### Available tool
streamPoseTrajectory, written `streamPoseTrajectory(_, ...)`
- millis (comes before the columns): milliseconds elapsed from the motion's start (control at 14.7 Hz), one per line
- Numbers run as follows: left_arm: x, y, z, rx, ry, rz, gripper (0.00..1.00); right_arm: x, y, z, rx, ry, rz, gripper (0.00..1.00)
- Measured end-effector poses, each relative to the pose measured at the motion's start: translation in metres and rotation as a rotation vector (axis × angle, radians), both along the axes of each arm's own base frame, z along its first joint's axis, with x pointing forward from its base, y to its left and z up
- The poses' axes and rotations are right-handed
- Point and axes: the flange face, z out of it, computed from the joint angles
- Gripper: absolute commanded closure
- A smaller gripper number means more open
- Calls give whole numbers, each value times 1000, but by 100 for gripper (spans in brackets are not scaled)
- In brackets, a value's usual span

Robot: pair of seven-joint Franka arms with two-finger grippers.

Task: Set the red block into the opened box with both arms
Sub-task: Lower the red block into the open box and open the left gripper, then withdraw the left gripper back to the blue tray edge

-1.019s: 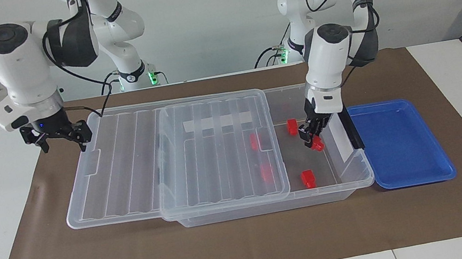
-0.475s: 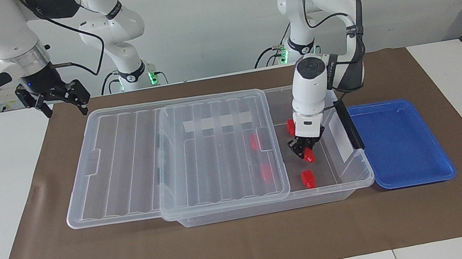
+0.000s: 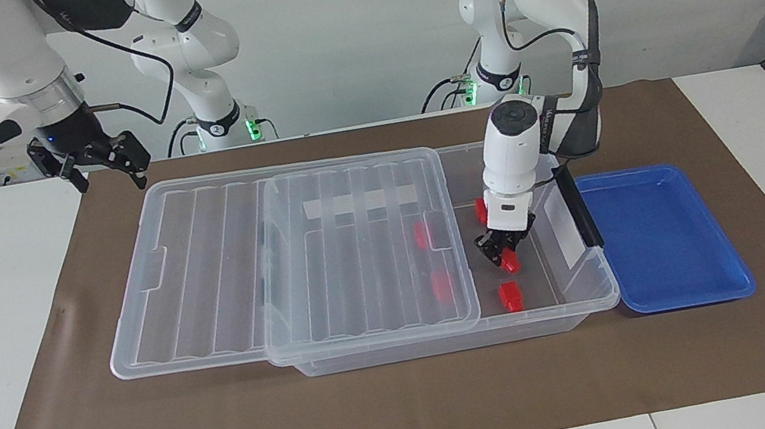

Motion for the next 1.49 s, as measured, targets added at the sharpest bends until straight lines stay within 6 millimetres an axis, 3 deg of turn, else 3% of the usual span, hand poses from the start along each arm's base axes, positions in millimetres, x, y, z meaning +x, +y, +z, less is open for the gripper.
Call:
streamPoseTrajectory(68, 0, 0, 0, 0, 0, -1, 9, 0, 0, 0, 0, 0, 0, 0)
streamPoseTrajectory(204, 0, 0, 0, 2, -1, -3, 2, 0, 0, 0, 0, 0, 0, 0)
streamPoseTrajectory(611, 2, -1, 9, 38, 35, 2, 0, 0, 0, 0, 0, 1, 0, 0)
streamPoseTrajectory(883, 7, -10, 70, 78, 30, 93, 0, 0, 2, -1, 3, 4, 3, 0)
streamPoseTrajectory(1222, -5, -7, 119, 73, -17, 288, 0, 0, 5, -1, 27, 4, 3, 0)
streamPoseTrajectory(1494, -9, 10, 191, 140, -9, 299, 0, 0, 5, -1, 27, 4, 3, 0)
